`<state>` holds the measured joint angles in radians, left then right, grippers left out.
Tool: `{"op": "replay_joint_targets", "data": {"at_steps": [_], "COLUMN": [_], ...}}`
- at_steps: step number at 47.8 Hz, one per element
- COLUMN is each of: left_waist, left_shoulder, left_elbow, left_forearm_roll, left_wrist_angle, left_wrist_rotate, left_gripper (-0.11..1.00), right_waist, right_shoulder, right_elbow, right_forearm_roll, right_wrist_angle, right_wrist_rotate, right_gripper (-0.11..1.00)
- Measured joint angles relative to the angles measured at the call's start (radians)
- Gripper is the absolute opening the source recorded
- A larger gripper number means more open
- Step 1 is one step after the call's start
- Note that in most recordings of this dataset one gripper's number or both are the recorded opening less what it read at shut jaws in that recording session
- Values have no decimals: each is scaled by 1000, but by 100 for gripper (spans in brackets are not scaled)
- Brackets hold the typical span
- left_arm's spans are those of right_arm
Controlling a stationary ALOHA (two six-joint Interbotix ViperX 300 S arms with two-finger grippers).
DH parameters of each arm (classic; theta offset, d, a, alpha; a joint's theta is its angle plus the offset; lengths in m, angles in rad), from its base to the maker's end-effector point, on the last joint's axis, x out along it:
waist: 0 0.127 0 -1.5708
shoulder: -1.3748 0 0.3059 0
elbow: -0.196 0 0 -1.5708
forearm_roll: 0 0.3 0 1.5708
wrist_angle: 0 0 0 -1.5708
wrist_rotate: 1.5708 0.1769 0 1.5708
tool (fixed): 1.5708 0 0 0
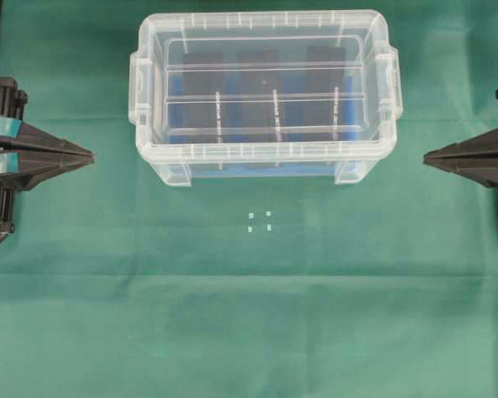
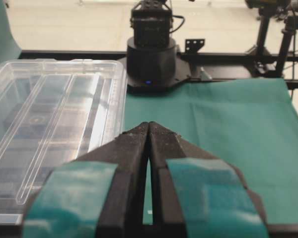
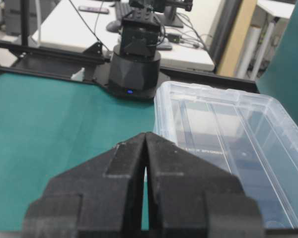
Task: Clamp the lid of the box with both arms, then lift and open it.
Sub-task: 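Raise both grippers from rest toward the box's short ends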
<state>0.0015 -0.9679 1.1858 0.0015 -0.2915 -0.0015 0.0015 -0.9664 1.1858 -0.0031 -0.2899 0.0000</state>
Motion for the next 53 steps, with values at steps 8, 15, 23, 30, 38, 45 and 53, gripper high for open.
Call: {"op": "replay_joint_targets", "data": {"at_steps": [8,15,23,30,38,45,53], "left_waist": [-29,-28,20,91,172,250,299], "left_shoulder": [-14,-20,-21,-21,-21,-21,-21], "left_elbow": [0,0,-2,-9,-18,-26,-28], "left_forearm_roll": [6,8,8,8,8,8,8], "left_wrist_angle": [31,37,37,37,37,37,52], "left_wrist_rotate": [5,3,8,5,9,5,5], "left_gripper": [1,1,1,1,1,1,1], "right_waist": [-26,-43,-106,-196,-311,-394,-417], "right_shoulder": [0,0,0,-2,-2,0,0], "right_elbow": [0,-3,-29,-43,-54,-63,-71], "right_forearm_roll": [0,0,-2,-2,-6,-6,-8], "right_wrist_angle": [35,57,61,61,61,72,115], "right_wrist_rotate": [-3,-3,-3,-8,-12,-15,-8], "right_gripper": [-1,-1,-1,-1,-1,-1,-1]}}
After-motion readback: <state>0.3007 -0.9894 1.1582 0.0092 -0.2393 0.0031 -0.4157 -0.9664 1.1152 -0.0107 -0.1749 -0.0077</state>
